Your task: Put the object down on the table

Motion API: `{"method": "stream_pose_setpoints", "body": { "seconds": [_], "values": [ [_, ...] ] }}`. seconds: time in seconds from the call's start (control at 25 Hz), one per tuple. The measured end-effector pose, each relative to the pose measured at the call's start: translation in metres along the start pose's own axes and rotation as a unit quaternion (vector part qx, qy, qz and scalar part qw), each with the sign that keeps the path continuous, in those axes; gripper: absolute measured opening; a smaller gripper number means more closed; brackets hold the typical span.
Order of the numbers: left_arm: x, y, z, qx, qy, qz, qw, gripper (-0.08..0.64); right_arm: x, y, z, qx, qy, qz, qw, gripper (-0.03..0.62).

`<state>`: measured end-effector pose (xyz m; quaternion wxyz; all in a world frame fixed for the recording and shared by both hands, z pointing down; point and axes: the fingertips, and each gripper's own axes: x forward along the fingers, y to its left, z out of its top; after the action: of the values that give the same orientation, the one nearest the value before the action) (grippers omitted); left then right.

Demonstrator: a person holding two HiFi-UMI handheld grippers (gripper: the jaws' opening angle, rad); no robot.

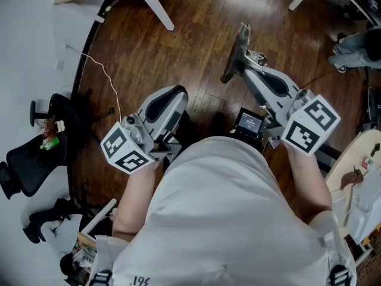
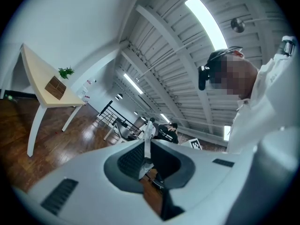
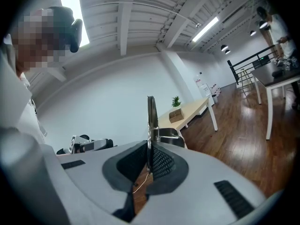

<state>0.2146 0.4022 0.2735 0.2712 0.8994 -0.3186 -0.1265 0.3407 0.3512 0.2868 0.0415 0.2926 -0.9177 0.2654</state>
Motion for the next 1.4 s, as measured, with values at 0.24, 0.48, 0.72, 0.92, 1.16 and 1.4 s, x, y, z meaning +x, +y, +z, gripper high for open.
{"method": "stream_pose_setpoints", "body": {
  "seconds": [0.24, 0.48, 0.72, 0.92, 1.16, 1.4],
  "values": [
    [-0.011, 0.02, 0.006, -0.011, -0.005, 0.021, 0.9997, 0.086, 0.024, -0.002, -0.002, 0.001, 0.018, 0.007, 1.0, 0.005],
    [-0.029, 0.068, 0.032, -0.037, -0.011, 0.023, 0.999, 0.086, 0.079, 0.004, 0.011, -0.003, 0.027, 0.004, 1.0, 0.005],
    [-0.033, 0.092, 0.046, -0.039, 0.002, 0.001, 0.9992, 0.086, 0.109, 0.007, 0.02, -0.003, 0.022, -0.006, 1.0, 0.005],
    [-0.043, 0.113, 0.067, -0.038, 0.015, -0.034, 0.9986, 0.085, 0.144, 0.013, 0.03, -0.004, 0.017, -0.016, 1.0, 0.005],
    [-0.07, 0.149, 0.097, -0.043, 0.033, -0.075, 0.9957, 0.084, 0.205, 0.032, 0.043, -0.008, 0.017, -0.031, 0.999, 0.005],
    [-0.085, 0.175, 0.105, -0.045, 0.046, -0.068, 0.9956, 0.084, 0.228, 0.043, 0.045, -0.016, 0.02, -0.041, 0.999, 0.005]
  ]
}}
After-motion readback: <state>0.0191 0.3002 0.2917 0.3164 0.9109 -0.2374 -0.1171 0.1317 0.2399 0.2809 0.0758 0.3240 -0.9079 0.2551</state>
